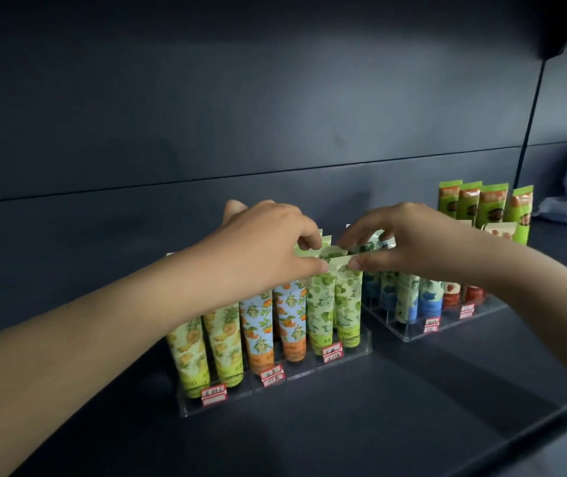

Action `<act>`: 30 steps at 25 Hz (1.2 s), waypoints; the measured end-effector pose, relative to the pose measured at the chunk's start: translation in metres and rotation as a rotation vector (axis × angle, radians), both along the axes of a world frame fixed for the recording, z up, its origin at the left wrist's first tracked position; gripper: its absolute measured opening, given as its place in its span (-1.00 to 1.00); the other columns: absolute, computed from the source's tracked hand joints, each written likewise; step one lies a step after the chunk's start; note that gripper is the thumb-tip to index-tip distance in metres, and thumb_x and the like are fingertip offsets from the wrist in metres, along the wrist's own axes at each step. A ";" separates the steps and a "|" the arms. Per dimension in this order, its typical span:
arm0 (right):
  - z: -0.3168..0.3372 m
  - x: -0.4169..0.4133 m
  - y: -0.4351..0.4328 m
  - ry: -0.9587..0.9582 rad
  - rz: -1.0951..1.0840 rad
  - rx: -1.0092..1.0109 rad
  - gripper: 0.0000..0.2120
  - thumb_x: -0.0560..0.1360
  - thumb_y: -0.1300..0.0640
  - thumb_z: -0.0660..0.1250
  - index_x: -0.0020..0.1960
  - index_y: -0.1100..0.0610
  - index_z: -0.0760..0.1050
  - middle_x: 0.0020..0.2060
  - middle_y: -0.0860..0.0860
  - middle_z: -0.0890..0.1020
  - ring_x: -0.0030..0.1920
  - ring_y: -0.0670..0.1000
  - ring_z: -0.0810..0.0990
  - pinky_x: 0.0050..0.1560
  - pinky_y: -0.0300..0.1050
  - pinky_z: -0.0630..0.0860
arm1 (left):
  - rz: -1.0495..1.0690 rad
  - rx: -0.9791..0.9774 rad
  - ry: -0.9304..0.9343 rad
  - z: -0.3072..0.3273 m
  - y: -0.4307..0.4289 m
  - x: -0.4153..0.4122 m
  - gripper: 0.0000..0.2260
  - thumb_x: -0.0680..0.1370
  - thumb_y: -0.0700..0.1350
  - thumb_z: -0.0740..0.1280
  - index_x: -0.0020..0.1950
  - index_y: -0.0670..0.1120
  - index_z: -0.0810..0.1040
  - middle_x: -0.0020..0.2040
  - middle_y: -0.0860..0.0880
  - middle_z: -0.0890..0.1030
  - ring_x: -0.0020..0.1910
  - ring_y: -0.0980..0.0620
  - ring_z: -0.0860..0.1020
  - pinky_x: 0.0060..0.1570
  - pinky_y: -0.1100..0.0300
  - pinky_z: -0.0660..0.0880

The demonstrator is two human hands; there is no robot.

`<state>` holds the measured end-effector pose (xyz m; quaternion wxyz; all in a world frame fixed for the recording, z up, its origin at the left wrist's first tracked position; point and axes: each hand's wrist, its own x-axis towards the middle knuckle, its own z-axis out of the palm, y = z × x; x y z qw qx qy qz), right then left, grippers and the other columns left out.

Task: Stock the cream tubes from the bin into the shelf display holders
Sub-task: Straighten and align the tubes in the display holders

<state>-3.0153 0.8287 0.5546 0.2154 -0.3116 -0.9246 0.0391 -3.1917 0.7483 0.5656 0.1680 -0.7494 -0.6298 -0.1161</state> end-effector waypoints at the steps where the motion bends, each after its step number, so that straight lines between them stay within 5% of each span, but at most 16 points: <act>1: -0.001 0.000 0.002 -0.005 0.009 -0.004 -0.73 0.39 -0.05 0.43 0.09 -0.06 0.59 -0.04 -0.21 0.62 -0.13 -0.32 0.52 -0.12 -0.53 0.36 | -0.001 -0.009 0.006 -0.001 0.004 0.001 -0.70 0.48 0.22 0.25 0.14 0.15 0.54 0.10 0.18 0.52 0.16 0.14 0.40 0.16 0.07 0.19; 6: -0.004 -0.006 0.005 -0.053 0.020 0.020 -0.77 0.40 -0.03 0.42 0.03 -0.03 0.63 -0.28 -0.31 0.49 -0.23 -0.31 0.49 -0.22 -0.52 0.33 | -0.020 -0.043 0.027 -0.009 0.012 0.002 -0.77 0.49 0.20 0.26 0.03 0.14 0.59 -0.01 0.15 0.58 0.10 0.12 0.44 0.07 0.06 0.17; 16: 0.002 0.000 0.012 -0.043 0.054 -0.080 -0.91 0.45 0.06 0.40 -0.06 0.00 0.63 -0.24 -0.20 0.62 -0.19 -0.34 0.52 -0.26 -0.56 0.34 | -0.019 -0.066 -0.058 -0.012 0.015 0.011 -0.79 0.52 0.13 0.27 -0.05 0.06 0.61 -0.13 0.14 0.61 -0.03 0.13 0.50 0.13 0.07 0.20; 24: -0.001 -0.005 0.007 -0.087 0.034 -0.046 -0.78 0.46 -0.02 0.36 0.09 -0.02 0.59 -0.25 -0.32 0.48 -0.24 -0.32 0.49 -0.29 -0.63 0.30 | 0.044 -0.061 -0.066 -0.013 0.014 0.014 -0.75 0.54 0.14 0.22 -0.08 0.05 0.62 -0.17 0.11 0.62 -0.04 0.11 0.51 0.04 0.08 0.19; 30: -0.002 -0.004 0.005 -0.086 0.009 -0.024 -0.74 0.46 -0.02 0.37 0.11 0.03 0.59 -0.18 -0.21 0.53 -0.25 -0.29 0.48 -0.28 -0.65 0.28 | 0.093 -0.026 -0.070 -0.014 0.015 0.018 -0.75 0.55 0.10 0.22 -0.11 0.02 0.63 -0.16 0.08 0.62 -0.05 0.07 0.51 0.03 0.08 0.20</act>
